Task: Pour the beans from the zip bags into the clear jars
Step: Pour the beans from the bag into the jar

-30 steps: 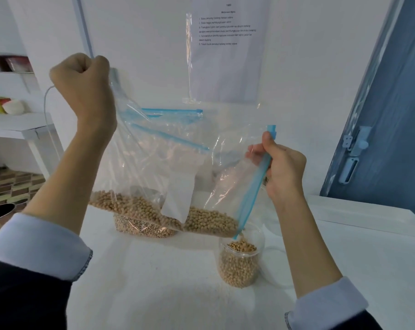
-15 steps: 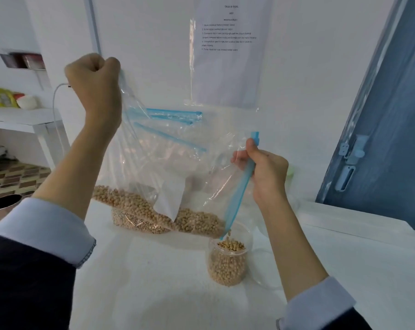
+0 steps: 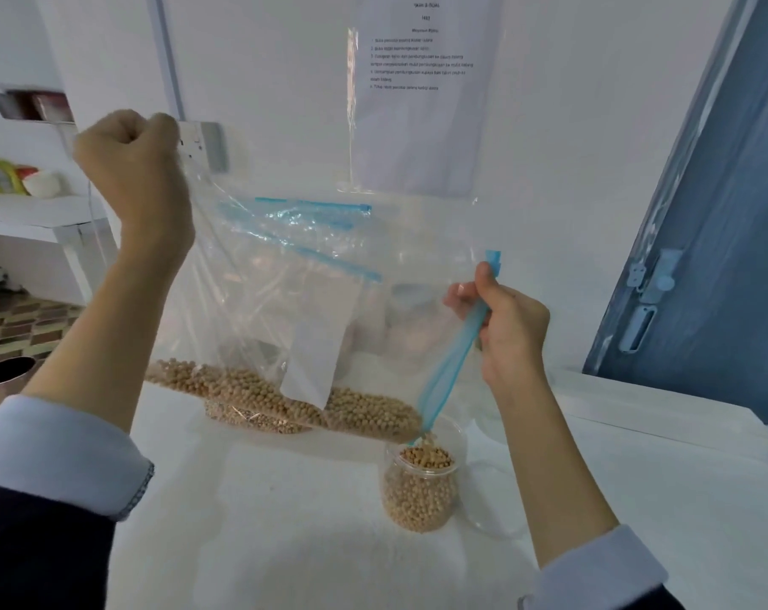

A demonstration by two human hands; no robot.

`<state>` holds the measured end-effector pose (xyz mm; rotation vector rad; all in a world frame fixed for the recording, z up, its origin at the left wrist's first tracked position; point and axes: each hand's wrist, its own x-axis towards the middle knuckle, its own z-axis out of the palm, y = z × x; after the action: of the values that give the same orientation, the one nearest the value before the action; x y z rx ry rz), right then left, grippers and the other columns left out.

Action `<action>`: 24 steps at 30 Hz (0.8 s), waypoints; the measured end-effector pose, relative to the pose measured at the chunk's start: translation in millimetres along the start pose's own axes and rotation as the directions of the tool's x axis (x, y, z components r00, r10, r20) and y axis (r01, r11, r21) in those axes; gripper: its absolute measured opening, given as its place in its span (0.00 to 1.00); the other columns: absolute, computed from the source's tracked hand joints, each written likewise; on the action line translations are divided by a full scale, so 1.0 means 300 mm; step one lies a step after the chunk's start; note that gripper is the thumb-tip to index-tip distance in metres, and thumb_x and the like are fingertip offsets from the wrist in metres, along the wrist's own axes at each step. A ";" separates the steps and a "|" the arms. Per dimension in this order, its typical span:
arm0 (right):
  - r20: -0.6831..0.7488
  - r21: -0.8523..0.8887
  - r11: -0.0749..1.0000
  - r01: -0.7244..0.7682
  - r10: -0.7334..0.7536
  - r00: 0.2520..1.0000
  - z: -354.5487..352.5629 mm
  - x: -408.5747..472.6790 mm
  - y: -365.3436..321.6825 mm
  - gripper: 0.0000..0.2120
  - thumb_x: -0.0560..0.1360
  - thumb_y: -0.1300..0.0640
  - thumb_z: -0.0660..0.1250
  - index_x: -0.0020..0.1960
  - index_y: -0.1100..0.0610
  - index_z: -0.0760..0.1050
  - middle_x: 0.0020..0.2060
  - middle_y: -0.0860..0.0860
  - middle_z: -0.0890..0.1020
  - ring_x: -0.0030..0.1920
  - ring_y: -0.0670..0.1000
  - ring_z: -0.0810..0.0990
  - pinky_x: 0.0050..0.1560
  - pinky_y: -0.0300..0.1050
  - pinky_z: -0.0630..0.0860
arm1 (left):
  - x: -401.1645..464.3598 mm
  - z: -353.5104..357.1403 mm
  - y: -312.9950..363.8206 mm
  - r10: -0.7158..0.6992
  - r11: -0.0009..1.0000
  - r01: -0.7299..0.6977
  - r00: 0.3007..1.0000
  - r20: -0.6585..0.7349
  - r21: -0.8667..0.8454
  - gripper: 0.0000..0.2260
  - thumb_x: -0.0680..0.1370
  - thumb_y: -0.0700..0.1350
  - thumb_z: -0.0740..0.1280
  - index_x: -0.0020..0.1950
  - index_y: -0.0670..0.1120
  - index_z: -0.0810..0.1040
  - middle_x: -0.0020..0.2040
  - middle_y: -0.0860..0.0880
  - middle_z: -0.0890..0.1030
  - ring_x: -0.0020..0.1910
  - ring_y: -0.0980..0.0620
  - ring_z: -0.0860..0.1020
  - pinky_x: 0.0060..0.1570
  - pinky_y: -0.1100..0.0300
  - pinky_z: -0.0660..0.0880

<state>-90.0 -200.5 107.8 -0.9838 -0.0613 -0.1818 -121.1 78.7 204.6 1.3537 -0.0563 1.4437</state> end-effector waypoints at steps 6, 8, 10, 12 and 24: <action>0.018 -0.034 0.999 0.034 -0.034 0.999 0.018 -0.010 0.013 0.13 0.75 0.62 0.70 0.33 0.66 0.77 0.25 0.53 0.81 0.27 0.50 0.80 0.37 0.40 0.80 | -0.029 0.029 -0.007 -0.011 1.000 0.009 0.999 0.053 0.028 0.14 0.58 0.42 0.61 0.25 0.46 0.54 0.27 0.43 0.53 0.29 0.37 0.53 0.28 0.50 0.50; -0.015 -0.017 0.999 0.032 -0.032 0.999 0.006 0.002 0.006 0.13 0.74 0.60 0.70 0.33 0.66 0.77 0.26 0.53 0.81 0.29 0.50 0.80 0.38 0.40 0.80 | -0.016 0.024 -0.005 0.002 1.000 -0.002 1.000 0.005 0.004 0.14 0.58 0.42 0.60 0.26 0.46 0.53 0.26 0.46 0.51 0.30 0.39 0.52 0.30 0.52 0.48; 0.007 -0.028 0.999 0.016 -0.016 1.000 -0.001 0.006 0.001 0.13 0.74 0.61 0.70 0.34 0.66 0.77 0.26 0.54 0.81 0.28 0.50 0.80 0.37 0.39 0.80 | -0.015 0.024 0.001 0.008 1.000 -0.008 1.000 0.003 0.023 0.14 0.58 0.41 0.60 0.26 0.46 0.53 0.28 0.43 0.51 0.29 0.38 0.52 0.30 0.51 0.48; 0.007 -0.011 1.000 0.009 -0.009 1.000 -0.006 0.013 -0.004 0.13 0.74 0.61 0.70 0.33 0.66 0.77 0.27 0.54 0.81 0.29 0.51 0.81 0.38 0.40 0.80 | -0.008 0.015 -0.003 0.011 1.000 -0.011 1.000 0.011 0.022 0.14 0.58 0.42 0.60 0.27 0.46 0.53 0.28 0.42 0.52 0.29 0.37 0.53 0.30 0.51 0.48; 0.038 0.012 1.000 0.026 -0.026 0.999 0.000 0.016 0.010 0.13 0.74 0.62 0.70 0.32 0.65 0.76 0.25 0.53 0.80 0.28 0.50 0.80 0.42 0.44 0.82 | -0.005 0.015 -0.003 -0.011 0.999 0.011 1.000 -0.012 0.036 0.12 0.57 0.43 0.60 0.22 0.48 0.55 0.26 0.45 0.52 0.31 0.39 0.53 0.30 0.53 0.49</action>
<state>-84.8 -199.7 106.0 -0.9756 -0.1098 -0.1867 -117.8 75.2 204.6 1.3728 -0.0147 1.4496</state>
